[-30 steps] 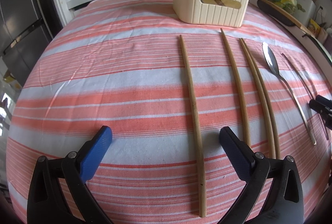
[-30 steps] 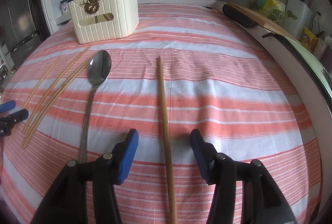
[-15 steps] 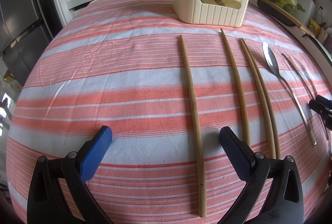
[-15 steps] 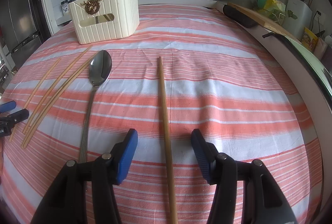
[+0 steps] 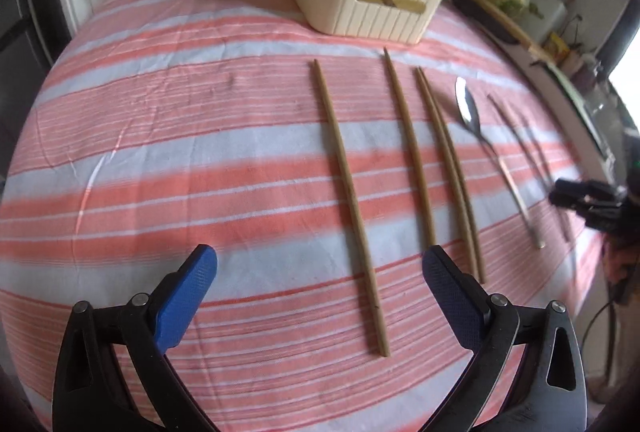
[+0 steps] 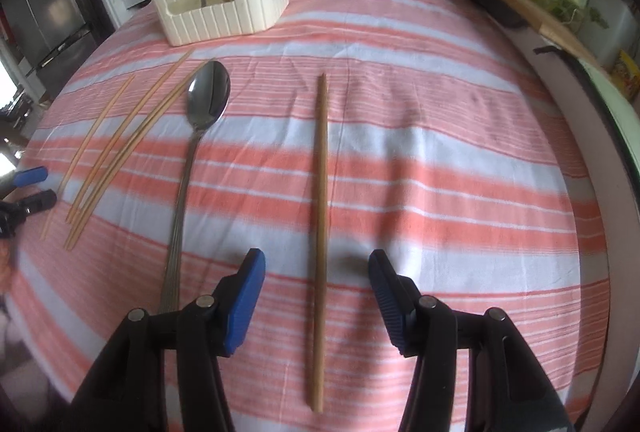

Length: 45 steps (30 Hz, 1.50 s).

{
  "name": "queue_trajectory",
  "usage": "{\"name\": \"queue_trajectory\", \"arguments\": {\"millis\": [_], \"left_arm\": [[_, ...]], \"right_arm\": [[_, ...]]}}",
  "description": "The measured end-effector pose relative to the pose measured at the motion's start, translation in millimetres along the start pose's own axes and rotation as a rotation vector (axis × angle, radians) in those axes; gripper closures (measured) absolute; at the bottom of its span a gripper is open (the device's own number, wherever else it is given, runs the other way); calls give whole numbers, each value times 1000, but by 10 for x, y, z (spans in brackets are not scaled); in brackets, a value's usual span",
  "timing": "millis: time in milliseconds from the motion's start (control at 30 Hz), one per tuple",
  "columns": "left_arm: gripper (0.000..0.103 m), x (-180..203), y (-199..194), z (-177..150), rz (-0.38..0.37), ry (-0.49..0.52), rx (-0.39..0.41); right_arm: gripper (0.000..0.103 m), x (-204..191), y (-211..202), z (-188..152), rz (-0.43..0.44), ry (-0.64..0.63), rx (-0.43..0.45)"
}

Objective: Organize utensils

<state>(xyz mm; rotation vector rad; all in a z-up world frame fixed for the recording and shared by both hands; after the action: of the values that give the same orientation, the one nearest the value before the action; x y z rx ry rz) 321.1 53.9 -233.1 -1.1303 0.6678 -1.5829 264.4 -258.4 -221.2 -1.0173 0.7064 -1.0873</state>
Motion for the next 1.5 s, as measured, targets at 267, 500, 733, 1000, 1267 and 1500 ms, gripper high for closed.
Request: {"name": "queue_trajectory", "arguments": {"millis": [267,500,733,1000,1267,1500], "left_arm": [[1,136,229,393,28,11,-66],[16,258,616,798,94,17,-87],[57,486,873,987,215,132,-74],[98,633,629,1041,116,109,30],[98,693,-566,930,-27,91,248],[99,626,-1319,765,-141,71,387]], "right_arm": [[48,239,60,169,79,61,-68],[48,168,378,692,72,-12,-118],[66,188,657,1125,-1,-66,-168],[97,402,561,1304,36,40,-62],[97,324,-545,1281,66,28,222],[97,-19,-1334,1177,13,-52,399]]}}
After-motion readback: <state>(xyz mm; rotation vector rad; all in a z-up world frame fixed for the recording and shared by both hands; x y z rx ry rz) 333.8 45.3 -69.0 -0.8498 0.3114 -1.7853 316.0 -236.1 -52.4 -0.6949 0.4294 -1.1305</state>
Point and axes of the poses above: each gripper's, at about its wrist camera, not at the fingertips, and y roughly the way its jaws point, x to its right, z to its top, the point moved 5 cm from there along y, roughly the way its jaws point, and after that the axes turned 14 degrees about -y, right-handed, at the moved point
